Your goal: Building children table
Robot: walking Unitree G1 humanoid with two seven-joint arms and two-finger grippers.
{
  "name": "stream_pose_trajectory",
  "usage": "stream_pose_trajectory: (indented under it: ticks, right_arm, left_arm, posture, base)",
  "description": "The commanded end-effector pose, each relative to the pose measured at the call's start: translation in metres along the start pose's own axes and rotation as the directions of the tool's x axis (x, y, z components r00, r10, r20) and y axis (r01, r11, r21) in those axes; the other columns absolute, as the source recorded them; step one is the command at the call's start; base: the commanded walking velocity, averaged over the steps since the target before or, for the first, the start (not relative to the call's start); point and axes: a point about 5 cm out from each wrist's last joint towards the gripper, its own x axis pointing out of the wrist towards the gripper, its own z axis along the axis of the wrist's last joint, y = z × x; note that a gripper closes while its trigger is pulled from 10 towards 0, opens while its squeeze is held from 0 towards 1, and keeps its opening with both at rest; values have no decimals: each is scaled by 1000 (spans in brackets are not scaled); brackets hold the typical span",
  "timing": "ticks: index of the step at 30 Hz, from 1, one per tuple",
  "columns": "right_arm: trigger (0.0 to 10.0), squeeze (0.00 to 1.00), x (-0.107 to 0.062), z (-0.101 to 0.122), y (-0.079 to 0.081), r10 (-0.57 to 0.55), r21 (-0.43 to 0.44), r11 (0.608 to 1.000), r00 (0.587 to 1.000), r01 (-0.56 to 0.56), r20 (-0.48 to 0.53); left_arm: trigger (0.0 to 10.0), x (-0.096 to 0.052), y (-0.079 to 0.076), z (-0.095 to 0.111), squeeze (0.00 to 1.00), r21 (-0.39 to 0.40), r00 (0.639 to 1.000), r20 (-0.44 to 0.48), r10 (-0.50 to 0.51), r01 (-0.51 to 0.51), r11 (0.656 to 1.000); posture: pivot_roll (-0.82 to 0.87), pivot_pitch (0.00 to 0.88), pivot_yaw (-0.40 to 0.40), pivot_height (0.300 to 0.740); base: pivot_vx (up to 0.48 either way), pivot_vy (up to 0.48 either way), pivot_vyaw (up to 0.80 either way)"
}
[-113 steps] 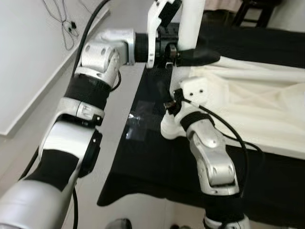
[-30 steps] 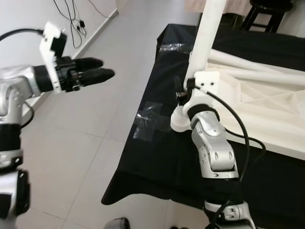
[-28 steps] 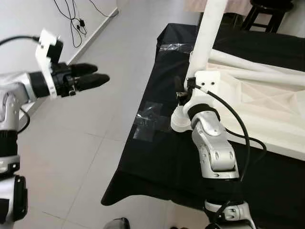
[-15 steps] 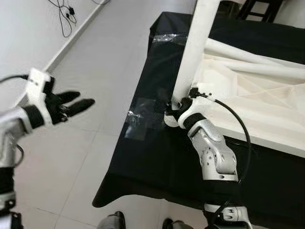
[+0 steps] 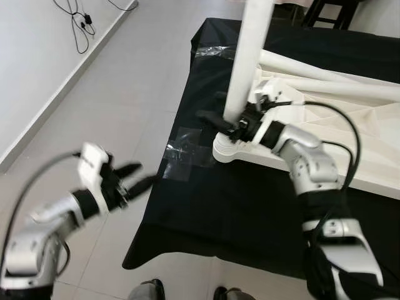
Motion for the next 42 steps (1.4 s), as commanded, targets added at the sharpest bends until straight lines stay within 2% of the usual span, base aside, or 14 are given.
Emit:
stream_pose_trajectory:
  ticks: [1,15,16,17,18,21,23,31,32,33,37,38,39,42]
  right_arm:
    - [0,0,8,-12,8,106,15,994,993,-106,-51]
    - [0,0,-24,-62,-2,-74,26,996,962,84,-263]
    - [0,0,-30,-84,8,-428,-1,893,847,451,-314]
    - [0,0,-30,-84,8,-428,-1,893,847,451,-314]
    - [0,0,-59,-107,52,-728,-3,608,556,794,-402]
    - [0,0,-58,-111,81,-728,17,591,543,806,-420]
    - [0,0,-44,-113,101,-668,40,672,628,740,-400]
    - [0,0,-23,-109,77,-680,-18,690,639,724,-359]
    - [10000,0,-20,-106,77,-681,-14,687,637,726,-362]
    - [10000,639,-16,-102,77,-647,30,717,681,697,-343]
    - [10000,639,-14,-98,79,-629,60,730,702,681,-334]
    - [10000,1000,-9,-92,81,-546,136,790,787,598,-288]
    - [10000,1000,-10,-71,71,-329,181,918,932,353,-151]
    - [10000,1000,-16,-61,60,-224,173,956,969,238,-100]
  left_arm:
    - [10000,1,-11,0,0,26,999,24,-25,24,999]
    - [10000,6,-45,-32,0,-51,990,101,100,-96,994]
    - [0,5,-45,-33,0,-56,988,102,119,-114,992]
    - [0,5,-45,-33,0,-56,988,102,119,-114,992]
    - [0,2,-46,-33,0,-49,986,99,132,-127,991]
    - [0,2,-45,-35,0,-37,986,97,138,-135,990]
    - [0,4,-45,-36,0,-11,985,94,145,-144,989]
    - [0,9,-49,-39,0,5,984,89,154,-155,988]
    - [0,9,-50,-39,0,6,981,92,169,-170,985]
    - [0,9,-49,-39,0,10,978,98,186,-188,982]
    - [0,10,-49,-38,0,13,975,102,197,-200,980]
    - [0,11,-48,-38,0,16,974,104,203,-205,979]
    - [0,15,-47,-38,0,29,972,109,209,-213,977]
    - [0,18,-46,-38,0,37,971,112,213,-218,975]
  posture:
    - [153,172,-38,740]
    - [96,175,-39,740]
    - [84,176,-53,740]
    - [84,176,-53,740]
    - [77,182,-37,740]
    - [58,179,-18,740]
    - [53,151,-4,740]
    - [75,137,-20,740]
    - [79,134,-21,740]
    - [82,130,-24,740]
    - [82,130,-24,740]
    - [82,126,-25,740]
    - [83,114,-27,740]
    - [83,111,-29,740]
  base:
    - [0,0,0]
    - [0,0,0]
    - [0,0,0]
    - [0,0,0]
    - [0,0,0]
    - [0,0,0]
    - [0,0,0]
    - [0,0,0]
    - [0,0,0]
    - [0,0,0]
    - [0,0,0]
    - [0,0,0]
    - [0,0,0]
    - [0,0,0]
